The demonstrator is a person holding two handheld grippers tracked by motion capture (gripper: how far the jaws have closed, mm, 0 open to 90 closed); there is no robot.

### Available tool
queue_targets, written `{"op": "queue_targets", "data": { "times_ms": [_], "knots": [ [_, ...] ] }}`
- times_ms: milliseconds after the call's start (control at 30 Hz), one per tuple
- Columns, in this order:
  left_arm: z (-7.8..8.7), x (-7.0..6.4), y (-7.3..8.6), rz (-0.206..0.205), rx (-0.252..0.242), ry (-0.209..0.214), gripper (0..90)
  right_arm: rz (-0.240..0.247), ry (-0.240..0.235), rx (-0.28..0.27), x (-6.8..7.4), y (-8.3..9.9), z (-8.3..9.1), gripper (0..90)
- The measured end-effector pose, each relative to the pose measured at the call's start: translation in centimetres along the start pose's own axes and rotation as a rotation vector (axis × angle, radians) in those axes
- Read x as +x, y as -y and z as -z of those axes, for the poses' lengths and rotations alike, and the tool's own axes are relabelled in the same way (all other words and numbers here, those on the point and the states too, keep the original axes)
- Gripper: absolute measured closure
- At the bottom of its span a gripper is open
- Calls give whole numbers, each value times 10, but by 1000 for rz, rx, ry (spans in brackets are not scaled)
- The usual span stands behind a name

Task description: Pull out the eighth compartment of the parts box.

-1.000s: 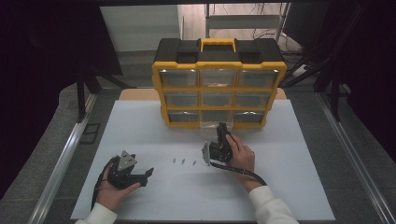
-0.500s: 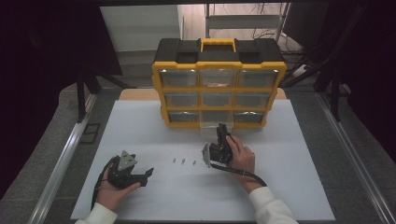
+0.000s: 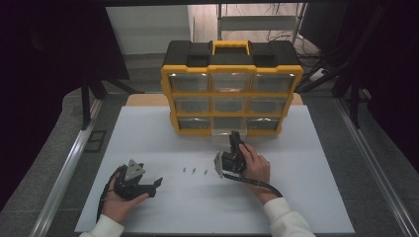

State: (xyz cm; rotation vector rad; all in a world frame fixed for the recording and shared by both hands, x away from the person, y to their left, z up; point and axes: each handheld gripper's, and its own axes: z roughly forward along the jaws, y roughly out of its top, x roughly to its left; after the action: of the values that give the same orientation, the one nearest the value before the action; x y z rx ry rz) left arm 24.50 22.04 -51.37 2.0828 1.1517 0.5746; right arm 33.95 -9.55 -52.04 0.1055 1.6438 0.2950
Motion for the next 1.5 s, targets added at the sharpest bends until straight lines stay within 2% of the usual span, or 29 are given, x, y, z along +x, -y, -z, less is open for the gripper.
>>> {"op": "queue_targets", "data": {
  "times_ms": [767, 933, 1067, 1233, 1300, 1500],
  "knots": [
    [0, 0, 0, -2, 1, 2, 154, -2, -2, 2, 1, 2, 2, 742],
    [0, -1, 0, -2, -1, 1, 154, 16, -6, 11, 4, 3, 2, 741],
    [0, -1, 0, -3, 2, 1, 154, 6, -6, 9, 4, 2, 2, 743],
    [0, 0, 0, -3, 1, 1, 154, 17, 4, -12, 4, -2, 7, 749],
    [0, 0, 0, -4, 1, 0, 154, 6, 8, -20, 3, -4, 9, 749],
    [0, -1, -1, -7, 1, 1, 154, 7, -16, -1, 1, 0, 7, 719]
  ]
}}
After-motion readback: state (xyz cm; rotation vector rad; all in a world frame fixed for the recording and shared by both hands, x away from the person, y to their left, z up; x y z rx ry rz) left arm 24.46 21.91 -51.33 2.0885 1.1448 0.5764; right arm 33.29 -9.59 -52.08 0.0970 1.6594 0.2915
